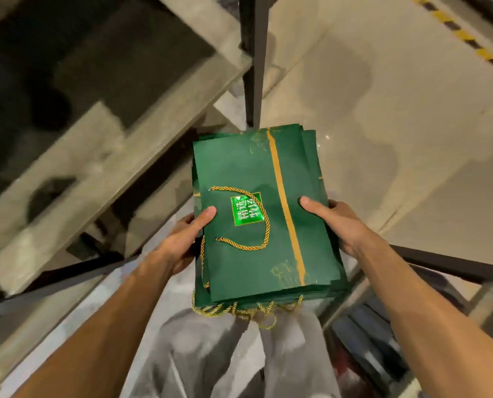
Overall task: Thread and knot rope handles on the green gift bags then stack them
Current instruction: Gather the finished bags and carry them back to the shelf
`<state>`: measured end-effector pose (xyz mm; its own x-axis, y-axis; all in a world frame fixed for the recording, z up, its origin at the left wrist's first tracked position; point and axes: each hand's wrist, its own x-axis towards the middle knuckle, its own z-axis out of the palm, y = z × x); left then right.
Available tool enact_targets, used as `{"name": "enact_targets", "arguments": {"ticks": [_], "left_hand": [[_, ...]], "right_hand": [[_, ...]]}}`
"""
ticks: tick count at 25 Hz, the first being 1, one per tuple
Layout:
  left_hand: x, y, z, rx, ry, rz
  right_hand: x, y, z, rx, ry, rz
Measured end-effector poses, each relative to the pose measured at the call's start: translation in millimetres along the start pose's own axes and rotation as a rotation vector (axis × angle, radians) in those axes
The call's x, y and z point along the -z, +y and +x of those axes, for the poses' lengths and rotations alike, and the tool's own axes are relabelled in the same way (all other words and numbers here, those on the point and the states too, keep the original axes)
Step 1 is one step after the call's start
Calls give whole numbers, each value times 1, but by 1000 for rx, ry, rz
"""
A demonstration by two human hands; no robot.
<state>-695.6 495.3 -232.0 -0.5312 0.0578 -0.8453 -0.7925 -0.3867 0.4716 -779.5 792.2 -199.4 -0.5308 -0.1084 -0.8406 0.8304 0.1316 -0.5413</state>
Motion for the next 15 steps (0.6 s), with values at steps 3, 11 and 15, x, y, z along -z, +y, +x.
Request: {"name": "enact_targets", "arguments": {"ticks": [3, 11, 15], "left_hand": [[40, -35, 56, -23, 20, -26], [133, -65, 168, -140, 116, -157], [179, -59, 218, -258, 173, -249]], "right_hand": [[-17, 28, 70, 2, -39, -56], [-101, 43, 244, 73, -197, -283], [-155, 31, 342, 146, -239, -405]]}}
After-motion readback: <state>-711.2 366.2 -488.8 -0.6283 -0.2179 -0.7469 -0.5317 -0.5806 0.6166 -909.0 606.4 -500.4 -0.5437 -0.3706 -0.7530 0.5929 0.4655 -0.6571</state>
